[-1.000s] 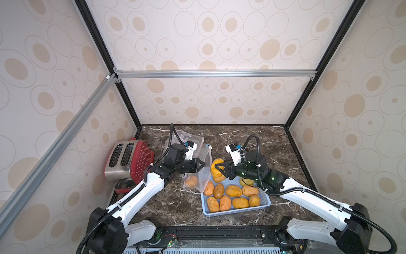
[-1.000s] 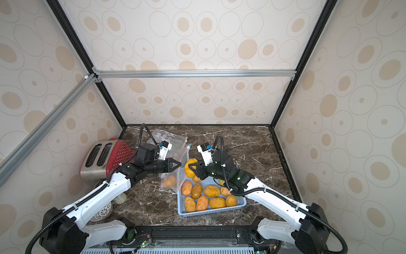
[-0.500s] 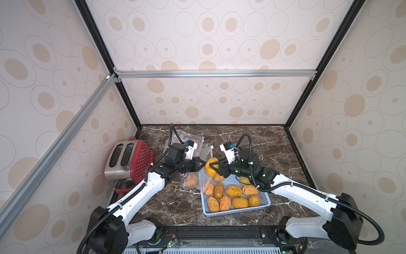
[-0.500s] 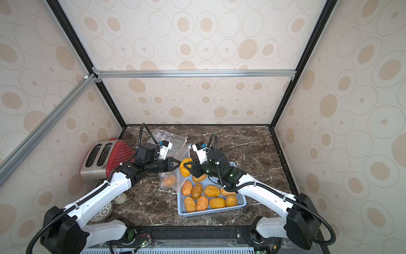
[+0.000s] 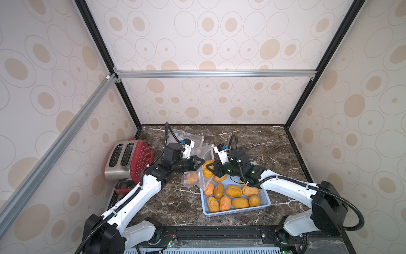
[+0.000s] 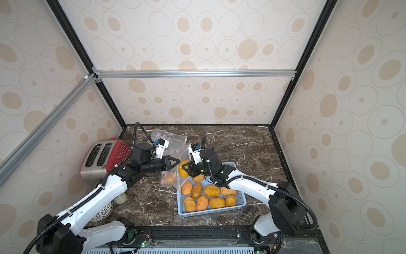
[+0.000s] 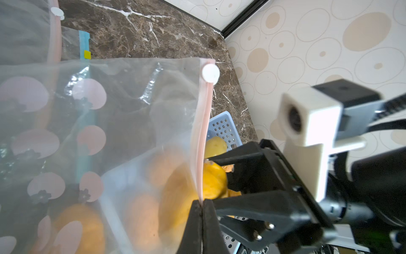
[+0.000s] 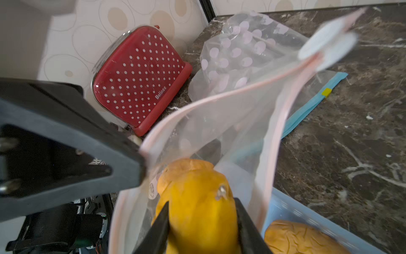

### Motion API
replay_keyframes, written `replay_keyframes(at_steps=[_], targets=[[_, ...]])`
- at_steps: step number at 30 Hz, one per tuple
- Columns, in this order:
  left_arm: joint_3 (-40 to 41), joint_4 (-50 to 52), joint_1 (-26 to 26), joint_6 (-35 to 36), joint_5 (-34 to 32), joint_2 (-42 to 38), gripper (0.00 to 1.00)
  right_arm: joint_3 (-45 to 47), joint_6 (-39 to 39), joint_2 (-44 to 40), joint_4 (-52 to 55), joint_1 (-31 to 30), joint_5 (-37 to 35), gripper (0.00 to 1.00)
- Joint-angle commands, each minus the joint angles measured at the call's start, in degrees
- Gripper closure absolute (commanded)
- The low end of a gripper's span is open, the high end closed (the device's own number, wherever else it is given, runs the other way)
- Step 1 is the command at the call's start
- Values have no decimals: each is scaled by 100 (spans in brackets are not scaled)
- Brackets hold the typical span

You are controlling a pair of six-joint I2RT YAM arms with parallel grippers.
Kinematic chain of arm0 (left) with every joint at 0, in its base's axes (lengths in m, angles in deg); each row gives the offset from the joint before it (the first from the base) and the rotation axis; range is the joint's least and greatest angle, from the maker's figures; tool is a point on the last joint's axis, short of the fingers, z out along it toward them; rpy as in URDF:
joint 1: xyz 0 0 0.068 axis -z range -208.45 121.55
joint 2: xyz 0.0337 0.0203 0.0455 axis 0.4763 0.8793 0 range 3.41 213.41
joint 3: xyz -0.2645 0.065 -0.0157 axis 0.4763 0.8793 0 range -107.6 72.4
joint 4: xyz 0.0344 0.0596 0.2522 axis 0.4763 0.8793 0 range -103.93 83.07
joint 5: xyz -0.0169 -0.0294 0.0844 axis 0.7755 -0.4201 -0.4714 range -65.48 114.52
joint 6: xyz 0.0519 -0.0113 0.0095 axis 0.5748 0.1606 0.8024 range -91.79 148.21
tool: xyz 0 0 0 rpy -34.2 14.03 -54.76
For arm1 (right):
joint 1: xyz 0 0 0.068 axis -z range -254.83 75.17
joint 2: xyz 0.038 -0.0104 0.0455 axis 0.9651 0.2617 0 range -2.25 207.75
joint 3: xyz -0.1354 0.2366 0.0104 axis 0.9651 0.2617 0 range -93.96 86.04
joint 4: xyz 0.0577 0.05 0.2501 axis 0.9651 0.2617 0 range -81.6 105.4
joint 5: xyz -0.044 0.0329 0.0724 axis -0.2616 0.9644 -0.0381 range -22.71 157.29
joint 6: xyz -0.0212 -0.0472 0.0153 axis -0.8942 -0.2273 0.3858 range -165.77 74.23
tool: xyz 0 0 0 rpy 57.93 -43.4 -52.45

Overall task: Put the potatoes into a zipper bag and zip it
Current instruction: Place the potato into the zipper food storage bag, then pick up the potato from the basket.

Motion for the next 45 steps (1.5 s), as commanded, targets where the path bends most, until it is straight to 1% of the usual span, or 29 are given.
replay_keyframes(at_steps=[1, 5, 8, 10, 11, 15, 19, 25, 28, 31, 36, 39, 42, 45], targets=[[-110, -218, 12, -119, 149, -149, 100, -305, 48, 125, -13, -55, -35, 61], [-79, -224, 9, -121, 150, -140, 100, -542, 322, 315, 21, -70, -35, 60], [-53, -219, 17, -101, 159, -106, 100, -746, 439, 453, 163, -104, -78, 54], [-44, -210, 18, -95, 168, -109, 100, -846, 486, 510, 288, -111, -205, 53], [-36, -204, 17, -93, 161, -109, 100, -891, 486, 528, 328, -107, -228, 51], [-35, -150, 13, -71, 126, -152, 100, -1011, 418, 558, 494, -102, -319, 37], [-9, -82, 10, -40, 115, -197, 100, -1118, 200, 401, 767, -102, -376, 30], [-38, 131, 12, 29, -75, -332, 100, -969, -271, -261, 1091, -99, -468, 28], [-207, 460, 14, 163, -495, -465, 100, -775, -503, -717, 1272, -94, -654, 27], [-424, 903, 5, 394, -1081, -657, 100, -650, -592, -1162, 1787, -99, -992, 26], [-992, 2090, 5, 872, -2135, -1008, 100, -244, -709, -1821, 2506, -92, -1488, 25], [-1327, 2827, -2, 1067, -2920, -1249, 100, -6, -708, -2047, 2823, -85, -1817, 25], [-1597, 3452, -20, 1163, -3767, -1538, 100, 155, -627, -2110, 3013, -85, -1951, 25], [-1830, 3864, -27, 1293, -4076, -1713, 100, 334, -474, -2044, 3007, -71, -1946, 25]])
